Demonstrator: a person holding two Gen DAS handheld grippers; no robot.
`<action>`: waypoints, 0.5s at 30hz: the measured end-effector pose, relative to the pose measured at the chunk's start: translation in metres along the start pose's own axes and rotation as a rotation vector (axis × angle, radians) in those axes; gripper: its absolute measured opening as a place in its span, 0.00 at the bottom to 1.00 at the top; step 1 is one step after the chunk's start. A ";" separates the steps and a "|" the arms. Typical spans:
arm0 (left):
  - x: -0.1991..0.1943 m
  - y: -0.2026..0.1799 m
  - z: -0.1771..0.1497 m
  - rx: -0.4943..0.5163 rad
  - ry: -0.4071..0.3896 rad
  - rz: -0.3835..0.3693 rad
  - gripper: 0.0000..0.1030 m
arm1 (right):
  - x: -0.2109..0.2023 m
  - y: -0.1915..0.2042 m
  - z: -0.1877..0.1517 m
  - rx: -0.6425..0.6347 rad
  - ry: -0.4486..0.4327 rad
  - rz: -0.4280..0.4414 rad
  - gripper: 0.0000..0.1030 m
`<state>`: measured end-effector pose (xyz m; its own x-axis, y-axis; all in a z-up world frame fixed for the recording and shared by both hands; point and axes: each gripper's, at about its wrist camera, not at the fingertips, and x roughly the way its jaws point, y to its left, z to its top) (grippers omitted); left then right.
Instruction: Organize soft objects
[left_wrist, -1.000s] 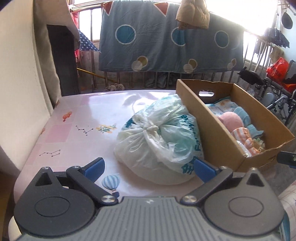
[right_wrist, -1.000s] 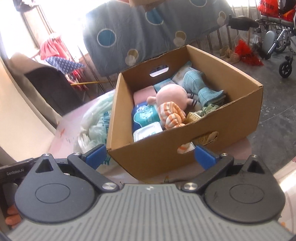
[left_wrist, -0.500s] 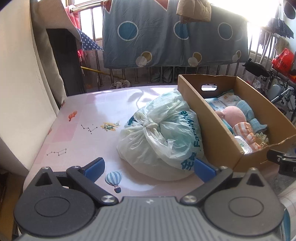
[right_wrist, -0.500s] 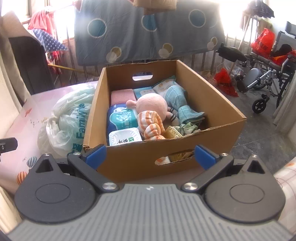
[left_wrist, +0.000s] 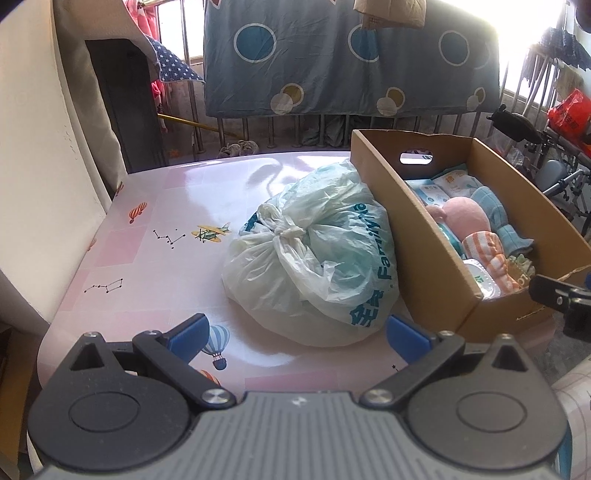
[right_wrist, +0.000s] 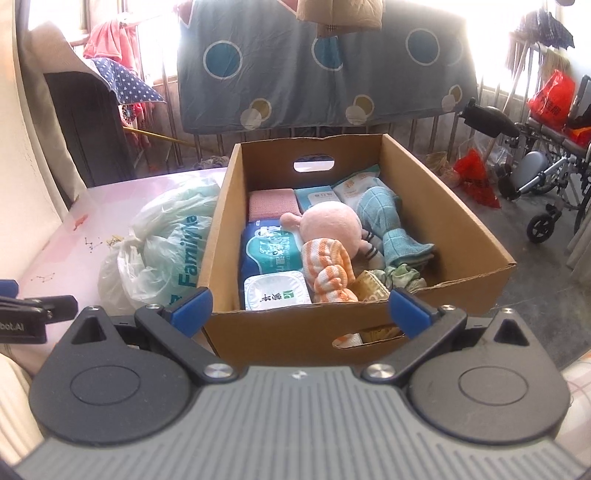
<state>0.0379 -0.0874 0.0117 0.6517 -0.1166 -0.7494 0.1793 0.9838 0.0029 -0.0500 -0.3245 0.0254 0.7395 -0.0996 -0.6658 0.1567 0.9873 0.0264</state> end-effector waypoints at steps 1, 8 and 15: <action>0.000 -0.002 0.000 0.001 -0.001 -0.002 1.00 | -0.001 0.000 -0.001 0.005 0.001 0.002 0.99; 0.001 -0.016 0.003 0.019 -0.010 -0.019 1.00 | -0.003 -0.003 -0.002 0.026 0.014 0.015 0.99; 0.002 -0.024 0.003 0.032 -0.004 -0.023 1.00 | -0.004 -0.011 -0.005 0.055 0.027 0.030 0.99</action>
<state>0.0376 -0.1121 0.0119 0.6499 -0.1394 -0.7471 0.2178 0.9760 0.0073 -0.0579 -0.3347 0.0239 0.7262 -0.0661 -0.6843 0.1713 0.9814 0.0869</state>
